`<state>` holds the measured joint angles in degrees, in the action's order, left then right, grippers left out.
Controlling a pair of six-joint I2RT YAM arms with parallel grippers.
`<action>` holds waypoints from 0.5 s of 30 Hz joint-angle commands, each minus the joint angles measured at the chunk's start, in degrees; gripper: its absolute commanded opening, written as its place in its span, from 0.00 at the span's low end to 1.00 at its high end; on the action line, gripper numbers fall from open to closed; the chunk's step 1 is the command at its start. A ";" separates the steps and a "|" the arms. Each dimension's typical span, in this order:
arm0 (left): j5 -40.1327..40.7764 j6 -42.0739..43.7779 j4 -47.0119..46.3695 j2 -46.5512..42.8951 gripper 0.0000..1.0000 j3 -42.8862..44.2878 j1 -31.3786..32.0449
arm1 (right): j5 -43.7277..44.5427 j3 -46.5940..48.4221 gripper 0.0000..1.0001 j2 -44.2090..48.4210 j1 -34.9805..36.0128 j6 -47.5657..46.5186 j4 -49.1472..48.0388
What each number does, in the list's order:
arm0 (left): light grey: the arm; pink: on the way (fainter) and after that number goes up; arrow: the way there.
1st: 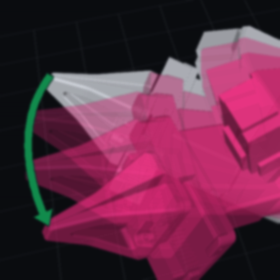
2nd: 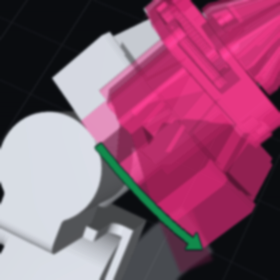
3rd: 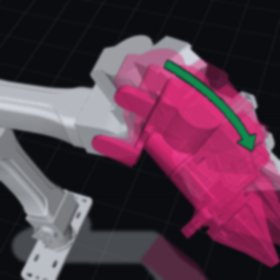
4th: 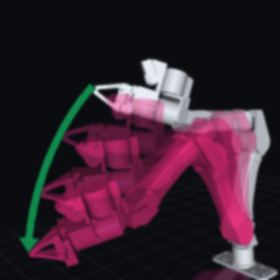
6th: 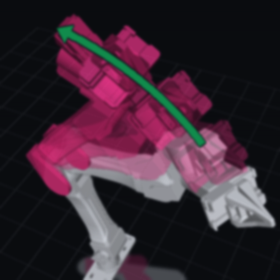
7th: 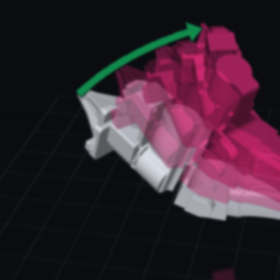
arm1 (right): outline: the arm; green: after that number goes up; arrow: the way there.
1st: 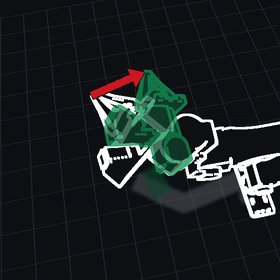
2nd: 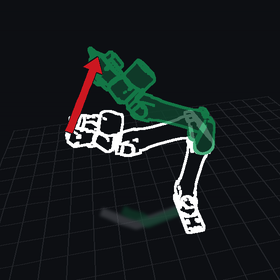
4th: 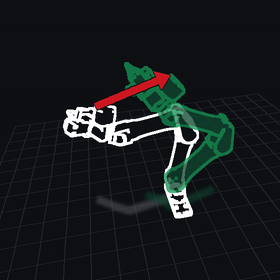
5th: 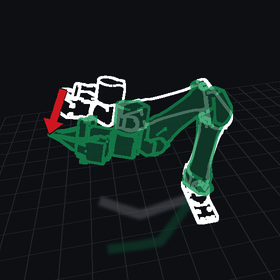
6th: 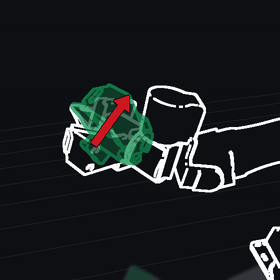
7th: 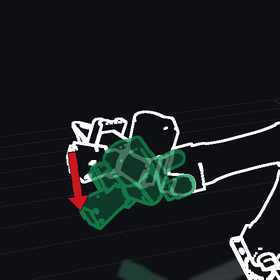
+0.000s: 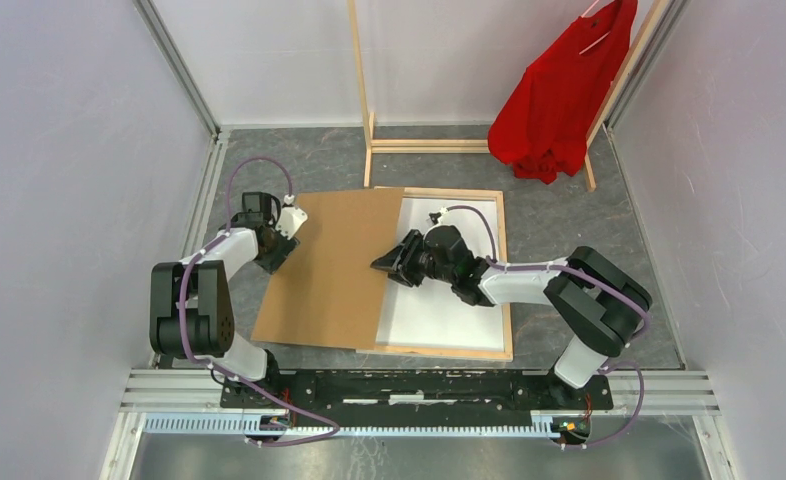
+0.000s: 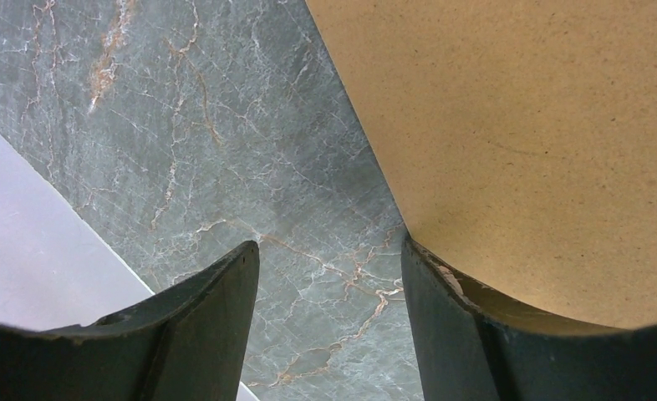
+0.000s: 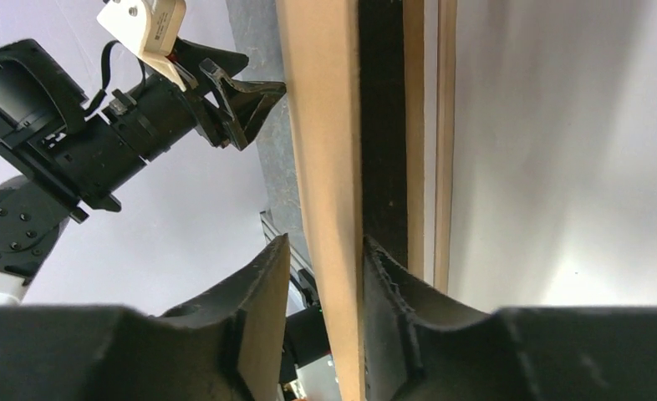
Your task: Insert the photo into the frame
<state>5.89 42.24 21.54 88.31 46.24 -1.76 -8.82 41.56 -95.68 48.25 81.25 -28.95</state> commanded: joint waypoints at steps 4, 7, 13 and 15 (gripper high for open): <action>-5.63 -2.15 8.80 1.35 0.76 -0.74 0.60 | 0.40 4.19 0.09 -0.48 -0.24 -0.92 -1.83; -7.82 -1.59 12.58 -2.71 0.95 2.92 0.54 | -0.05 4.05 0.00 0.84 -0.78 -0.10 -0.87; -31.99 10.38 30.18 -23.73 1.00 15.75 0.60 | 2.31 5.91 0.00 7.75 -1.50 6.18 6.44; -37.94 18.10 35.52 -30.13 1.00 15.85 0.75 | 3.45 6.39 0.00 9.63 -1.74 8.28 7.82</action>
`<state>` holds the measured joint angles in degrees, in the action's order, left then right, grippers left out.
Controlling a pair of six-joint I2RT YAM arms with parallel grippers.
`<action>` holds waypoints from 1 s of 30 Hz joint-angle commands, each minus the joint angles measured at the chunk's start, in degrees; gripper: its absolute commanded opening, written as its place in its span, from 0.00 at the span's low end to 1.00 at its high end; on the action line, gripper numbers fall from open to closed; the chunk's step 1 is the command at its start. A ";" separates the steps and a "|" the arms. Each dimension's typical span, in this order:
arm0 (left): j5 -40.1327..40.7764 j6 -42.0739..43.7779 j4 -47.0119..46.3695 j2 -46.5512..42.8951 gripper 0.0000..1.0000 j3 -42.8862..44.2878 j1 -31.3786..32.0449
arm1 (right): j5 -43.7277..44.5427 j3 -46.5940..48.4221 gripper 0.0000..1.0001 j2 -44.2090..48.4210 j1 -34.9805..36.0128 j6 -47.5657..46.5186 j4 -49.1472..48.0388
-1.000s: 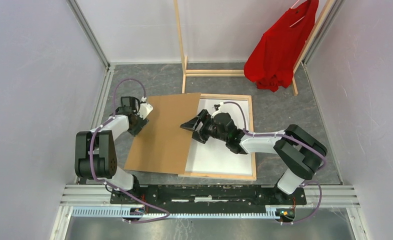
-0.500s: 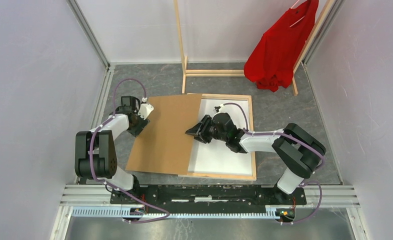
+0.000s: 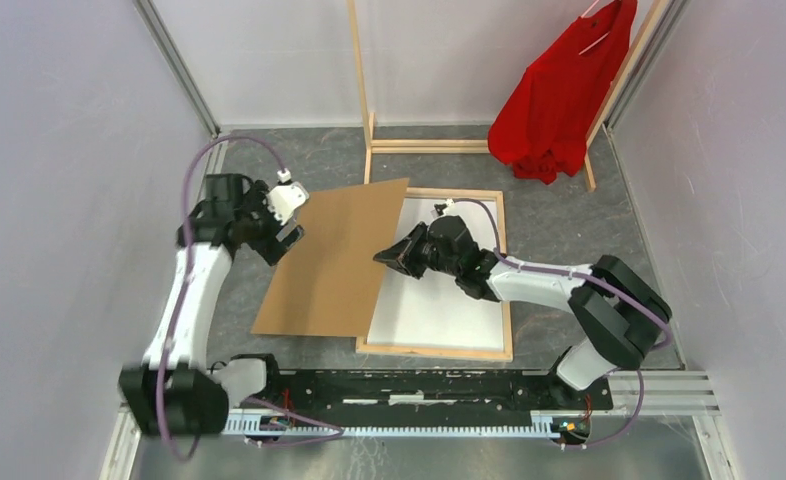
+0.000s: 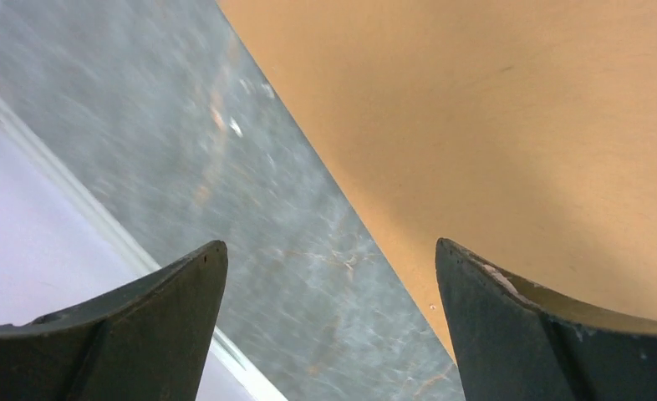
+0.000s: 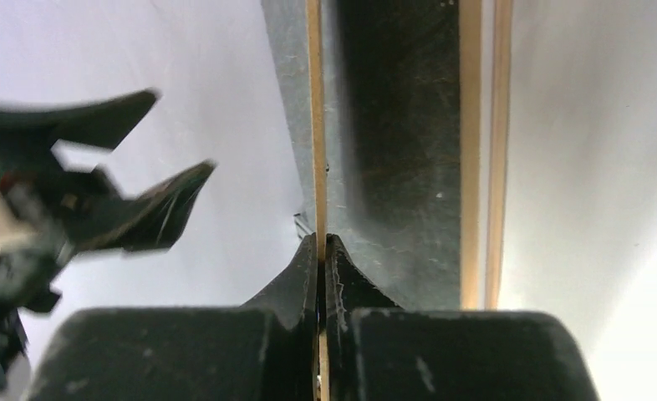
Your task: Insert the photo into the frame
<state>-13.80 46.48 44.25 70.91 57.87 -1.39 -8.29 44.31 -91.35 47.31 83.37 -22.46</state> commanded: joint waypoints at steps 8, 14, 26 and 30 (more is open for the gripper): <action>-23.93 36.76 32.96 -32.22 1.00 0.10 0.51 | 7.50 -1.36 0.00 11.00 -2.85 17.41 -6.28; -25.71 44.67 36.00 -40.98 1.00 -2.93 0.46 | 4.27 4.05 0.00 8.64 -2.88 18.30 -7.22; -29.27 39.53 10.73 -47.12 0.85 -11.96 0.42 | 0.36 7.95 0.00 7.77 -1.20 18.25 -7.01; -29.52 37.35 3.12 -46.90 0.55 -13.35 0.43 | -1.09 9.74 0.00 7.06 0.00 16.78 -5.59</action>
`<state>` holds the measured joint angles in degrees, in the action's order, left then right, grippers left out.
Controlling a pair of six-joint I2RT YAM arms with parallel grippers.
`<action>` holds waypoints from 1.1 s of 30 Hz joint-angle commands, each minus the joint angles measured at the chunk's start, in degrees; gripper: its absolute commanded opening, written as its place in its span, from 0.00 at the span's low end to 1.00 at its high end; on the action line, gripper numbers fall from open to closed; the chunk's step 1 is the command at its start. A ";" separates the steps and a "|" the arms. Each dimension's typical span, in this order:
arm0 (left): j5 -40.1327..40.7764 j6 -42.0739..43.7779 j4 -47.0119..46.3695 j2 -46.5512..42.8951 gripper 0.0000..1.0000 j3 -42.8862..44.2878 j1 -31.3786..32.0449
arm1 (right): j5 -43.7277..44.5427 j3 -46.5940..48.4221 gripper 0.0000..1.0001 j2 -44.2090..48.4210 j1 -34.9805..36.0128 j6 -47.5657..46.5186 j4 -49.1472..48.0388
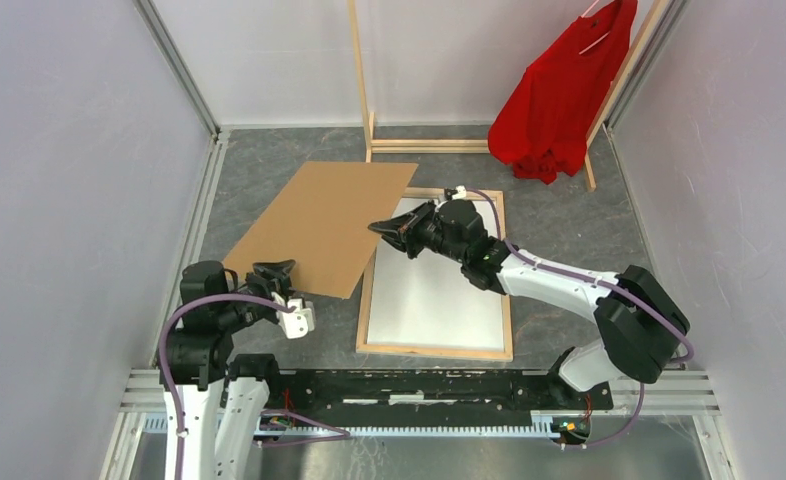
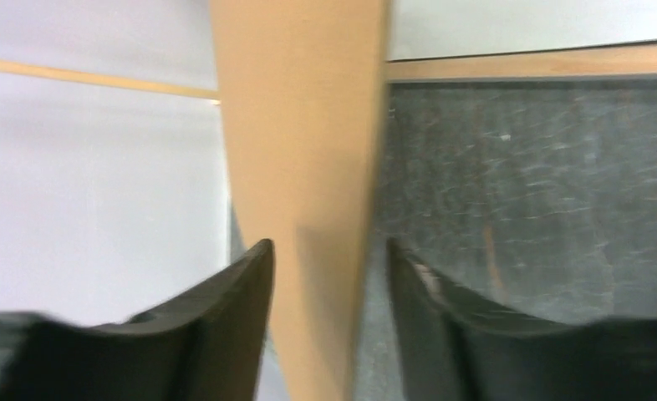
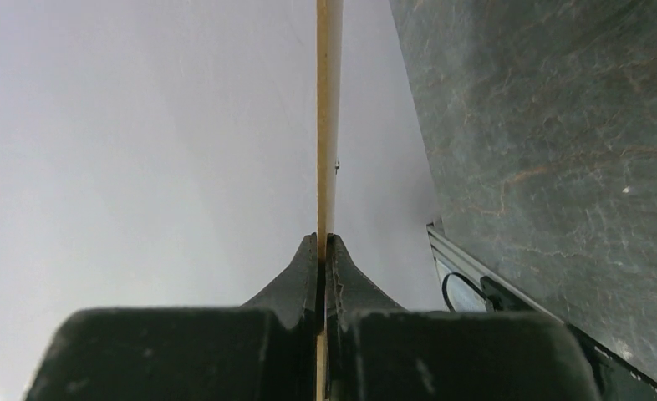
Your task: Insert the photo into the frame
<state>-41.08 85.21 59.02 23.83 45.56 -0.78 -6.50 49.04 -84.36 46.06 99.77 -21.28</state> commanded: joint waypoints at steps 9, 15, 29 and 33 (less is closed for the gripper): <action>-1.67 -5.42 -25.93 -4.72 0.02 -7.15 -0.13 | -6.70 7.23 0.51 -1.38 2.98 -2.57 -5.27; 1.56 -9.99 -27.40 0.29 0.02 -0.84 -0.19 | -18.78 11.39 0.87 -0.68 -1.74 -20.00 1.02; -2.26 -7.67 1.19 18.79 0.08 25.91 -0.17 | -25.49 22.65 0.98 9.63 -11.54 -98.39 23.60; -2.99 -3.30 8.38 21.09 0.08 29.79 -0.19 | -35.50 17.02 0.92 13.87 -11.16 -114.34 18.47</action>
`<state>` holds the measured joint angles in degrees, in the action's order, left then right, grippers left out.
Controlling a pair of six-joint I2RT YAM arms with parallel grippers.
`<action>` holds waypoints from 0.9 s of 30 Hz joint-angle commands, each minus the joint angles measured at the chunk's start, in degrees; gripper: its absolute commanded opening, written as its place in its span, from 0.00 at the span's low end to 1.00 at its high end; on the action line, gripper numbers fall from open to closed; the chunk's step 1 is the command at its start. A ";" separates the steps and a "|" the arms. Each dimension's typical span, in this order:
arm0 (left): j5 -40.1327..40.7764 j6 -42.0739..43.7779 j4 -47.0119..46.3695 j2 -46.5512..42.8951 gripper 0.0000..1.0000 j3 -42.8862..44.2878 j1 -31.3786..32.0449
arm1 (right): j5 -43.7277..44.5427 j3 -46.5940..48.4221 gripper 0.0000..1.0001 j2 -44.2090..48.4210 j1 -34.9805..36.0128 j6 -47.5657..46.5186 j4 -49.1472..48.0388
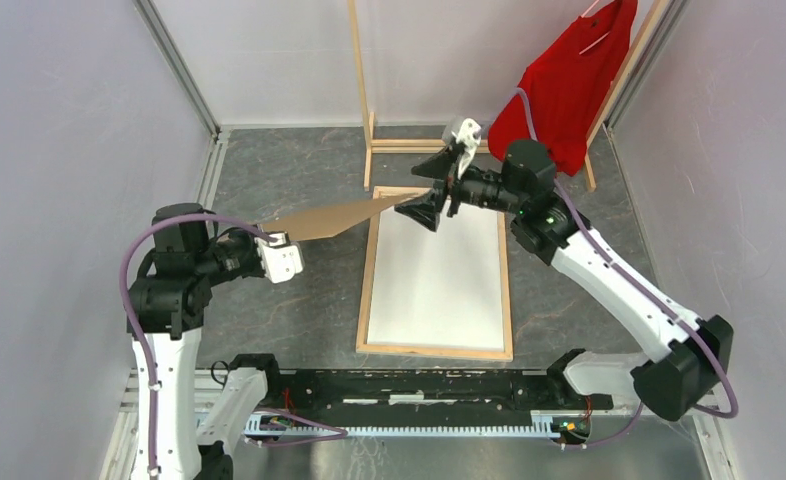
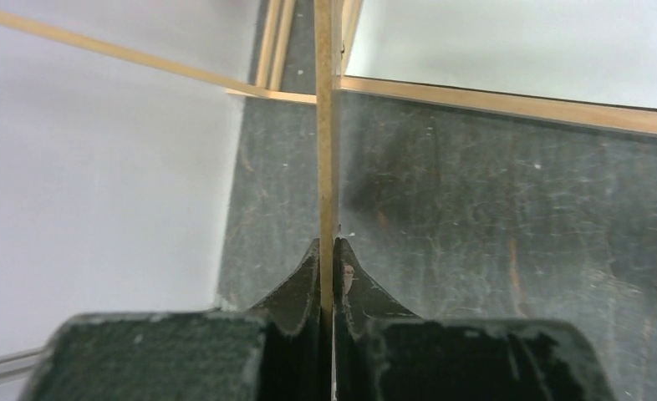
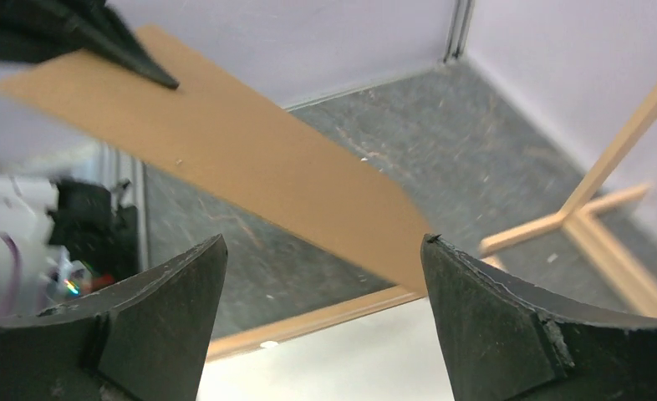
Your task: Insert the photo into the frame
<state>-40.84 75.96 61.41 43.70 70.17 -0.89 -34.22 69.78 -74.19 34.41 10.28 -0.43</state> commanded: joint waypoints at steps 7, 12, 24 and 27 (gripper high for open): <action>-5.97 12.60 15.53 4.65 0.05 10.54 -0.06 | -13.09 -6.15 0.90 4.84 6.00 -36.01 0.24; -7.12 14.96 19.18 6.67 0.04 12.93 -0.07 | -6.93 -6.97 0.87 1.95 10.90 -39.88 1.08; -6.76 16.01 20.16 7.49 0.03 14.32 -0.07 | -1.39 -7.99 0.66 -4.82 13.82 -37.36 -8.36; -6.64 16.23 20.07 7.57 0.03 14.19 -0.07 | 1.79 -9.88 0.64 -5.06 15.17 -36.38 -10.99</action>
<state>-44.10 89.52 82.81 51.18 82.13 -0.89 -36.86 61.63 -79.35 47.83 -27.09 -4.62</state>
